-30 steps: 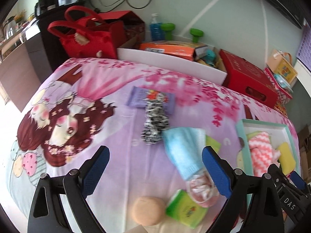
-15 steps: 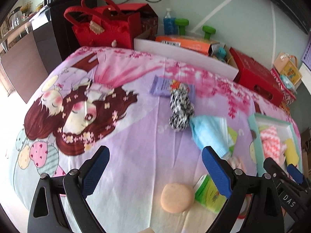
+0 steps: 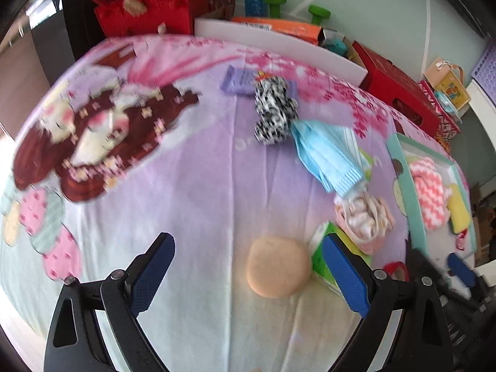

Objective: Organize soft objects
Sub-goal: 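Lower the left gripper onto the beige round puff while the right gripper approaches the red tape roll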

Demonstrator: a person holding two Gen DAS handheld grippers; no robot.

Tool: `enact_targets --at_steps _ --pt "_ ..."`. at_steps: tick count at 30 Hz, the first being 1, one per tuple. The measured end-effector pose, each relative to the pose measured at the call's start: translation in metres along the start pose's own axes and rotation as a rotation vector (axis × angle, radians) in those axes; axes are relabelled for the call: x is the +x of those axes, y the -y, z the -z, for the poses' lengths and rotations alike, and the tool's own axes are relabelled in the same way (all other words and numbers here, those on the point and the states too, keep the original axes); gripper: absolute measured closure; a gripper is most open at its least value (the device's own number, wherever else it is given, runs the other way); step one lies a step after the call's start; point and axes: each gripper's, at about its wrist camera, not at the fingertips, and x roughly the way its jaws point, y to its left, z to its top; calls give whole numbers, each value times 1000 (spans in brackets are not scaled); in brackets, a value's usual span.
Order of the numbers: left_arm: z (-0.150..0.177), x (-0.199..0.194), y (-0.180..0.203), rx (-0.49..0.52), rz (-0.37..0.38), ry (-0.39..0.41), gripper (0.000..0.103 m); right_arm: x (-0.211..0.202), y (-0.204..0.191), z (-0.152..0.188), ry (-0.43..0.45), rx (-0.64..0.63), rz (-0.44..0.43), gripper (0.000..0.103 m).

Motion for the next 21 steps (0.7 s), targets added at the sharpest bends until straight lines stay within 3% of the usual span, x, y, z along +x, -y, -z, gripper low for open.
enact_targets --at_steps 4,8,17,21 --pt "2 6 -1 -27 66 -36 7 3 -11 7 -21 -45 3 7" --pt "3 9 1 -21 68 -48 9 10 -18 12 -56 -72 1 17" --pt "8 14 -7 -25 72 -84 28 26 -13 22 -130 -60 38 22" --pt "8 19 -3 -10 80 -96 36 30 -10 24 -145 -50 41 30"
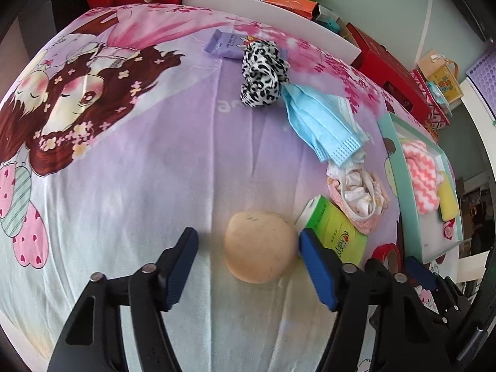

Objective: Organize soft objects
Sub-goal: 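Lower the left gripper onto the beige round puff while the right gripper approaches the red tape roll, then close the left gripper on the beige puff while the right gripper grasps the red tape roll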

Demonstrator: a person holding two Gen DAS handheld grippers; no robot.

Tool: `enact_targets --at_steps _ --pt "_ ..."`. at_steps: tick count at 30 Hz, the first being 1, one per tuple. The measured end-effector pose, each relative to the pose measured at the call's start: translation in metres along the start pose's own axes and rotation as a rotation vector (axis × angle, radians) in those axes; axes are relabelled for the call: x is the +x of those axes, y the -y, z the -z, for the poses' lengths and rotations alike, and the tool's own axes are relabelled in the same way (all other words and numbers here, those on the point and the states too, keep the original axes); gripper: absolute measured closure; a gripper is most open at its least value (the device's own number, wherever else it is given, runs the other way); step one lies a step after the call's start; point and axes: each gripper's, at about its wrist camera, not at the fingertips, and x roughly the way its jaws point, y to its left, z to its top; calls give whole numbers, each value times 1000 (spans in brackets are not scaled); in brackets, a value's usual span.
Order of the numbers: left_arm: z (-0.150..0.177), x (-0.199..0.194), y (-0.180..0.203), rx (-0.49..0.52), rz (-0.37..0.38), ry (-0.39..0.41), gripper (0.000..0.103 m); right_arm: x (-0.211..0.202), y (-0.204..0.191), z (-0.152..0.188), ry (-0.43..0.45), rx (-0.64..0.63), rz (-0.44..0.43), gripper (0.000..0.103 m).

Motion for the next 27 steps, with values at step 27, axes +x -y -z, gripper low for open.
enact_targets --at_steps 27 --pt "-4 -1 6 27 3 43 53 14 -4 0 -2 -12 -64 47"
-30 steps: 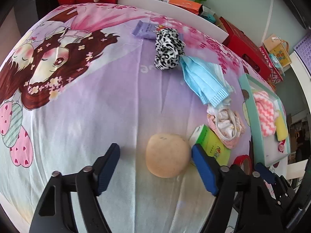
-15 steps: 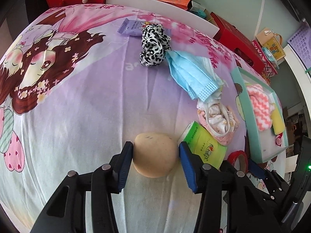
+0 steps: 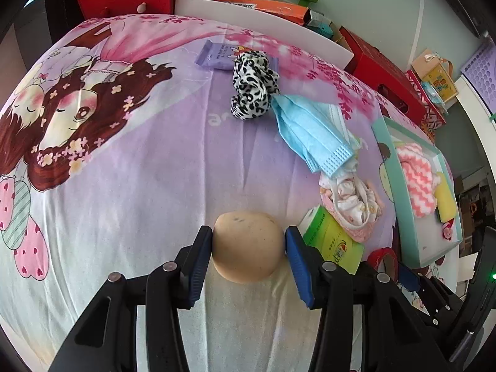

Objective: Organize soft objects
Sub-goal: 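Close the left gripper on the beige puff while the right gripper grasps the red tape roll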

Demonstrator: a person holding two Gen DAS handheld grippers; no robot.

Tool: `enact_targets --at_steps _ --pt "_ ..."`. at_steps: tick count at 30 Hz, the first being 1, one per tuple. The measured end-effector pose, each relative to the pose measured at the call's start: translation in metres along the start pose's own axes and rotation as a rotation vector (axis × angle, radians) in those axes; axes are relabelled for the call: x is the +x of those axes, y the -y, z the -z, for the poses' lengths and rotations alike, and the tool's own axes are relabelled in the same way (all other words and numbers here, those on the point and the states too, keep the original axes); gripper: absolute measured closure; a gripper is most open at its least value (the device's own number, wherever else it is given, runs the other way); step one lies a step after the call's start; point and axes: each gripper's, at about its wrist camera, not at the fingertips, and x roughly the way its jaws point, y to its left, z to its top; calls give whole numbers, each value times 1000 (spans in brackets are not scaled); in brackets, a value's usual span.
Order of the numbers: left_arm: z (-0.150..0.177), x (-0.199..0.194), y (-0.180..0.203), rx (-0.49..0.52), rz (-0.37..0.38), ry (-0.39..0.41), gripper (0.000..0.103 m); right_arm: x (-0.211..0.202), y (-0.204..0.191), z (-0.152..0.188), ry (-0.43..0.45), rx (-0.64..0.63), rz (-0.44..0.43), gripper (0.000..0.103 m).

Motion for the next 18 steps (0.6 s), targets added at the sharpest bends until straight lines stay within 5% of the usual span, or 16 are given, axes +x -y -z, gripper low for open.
enact_targets --at_steps 18 --pt "-8 -49 15 39 -36 164 53 -50 23 -10 145 61 -22 48"
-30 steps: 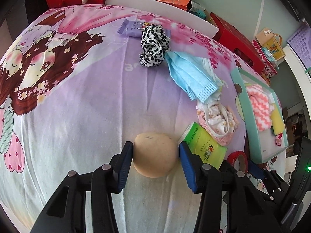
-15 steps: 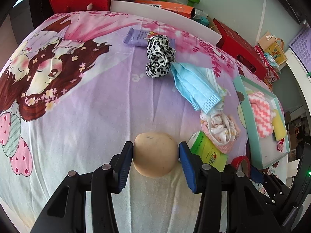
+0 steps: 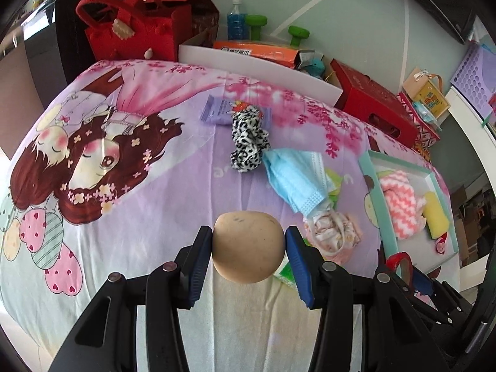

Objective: Organize soft objects
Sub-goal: 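Close the left gripper on the beige puff while the right gripper grasps the red tape roll, then carry the beige puff and red tape roll over the tray with both grippers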

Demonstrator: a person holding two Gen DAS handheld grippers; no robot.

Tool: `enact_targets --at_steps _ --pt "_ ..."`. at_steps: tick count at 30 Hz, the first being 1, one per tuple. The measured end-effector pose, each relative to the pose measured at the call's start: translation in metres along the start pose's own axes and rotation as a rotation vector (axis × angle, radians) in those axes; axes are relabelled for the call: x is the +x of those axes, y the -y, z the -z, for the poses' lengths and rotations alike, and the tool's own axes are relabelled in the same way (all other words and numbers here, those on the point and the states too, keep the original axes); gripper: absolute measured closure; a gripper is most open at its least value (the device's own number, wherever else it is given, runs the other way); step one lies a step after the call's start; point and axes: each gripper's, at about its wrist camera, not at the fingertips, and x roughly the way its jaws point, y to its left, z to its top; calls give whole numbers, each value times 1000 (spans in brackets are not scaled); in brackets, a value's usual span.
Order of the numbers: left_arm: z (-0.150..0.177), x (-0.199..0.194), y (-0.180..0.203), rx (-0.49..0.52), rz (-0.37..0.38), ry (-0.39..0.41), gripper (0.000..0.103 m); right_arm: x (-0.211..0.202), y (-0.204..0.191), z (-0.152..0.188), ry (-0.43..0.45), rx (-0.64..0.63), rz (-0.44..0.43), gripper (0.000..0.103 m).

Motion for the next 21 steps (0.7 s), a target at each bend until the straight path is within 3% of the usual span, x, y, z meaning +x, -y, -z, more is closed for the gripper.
enact_targets --at_steps 12,21 --pt "-2 -4 55 123 48 73 53 -14 22 -5 57 69 -4 48" --pt "3 7 95 210 98 95 53 -12 78 -4 76 213 92 48"
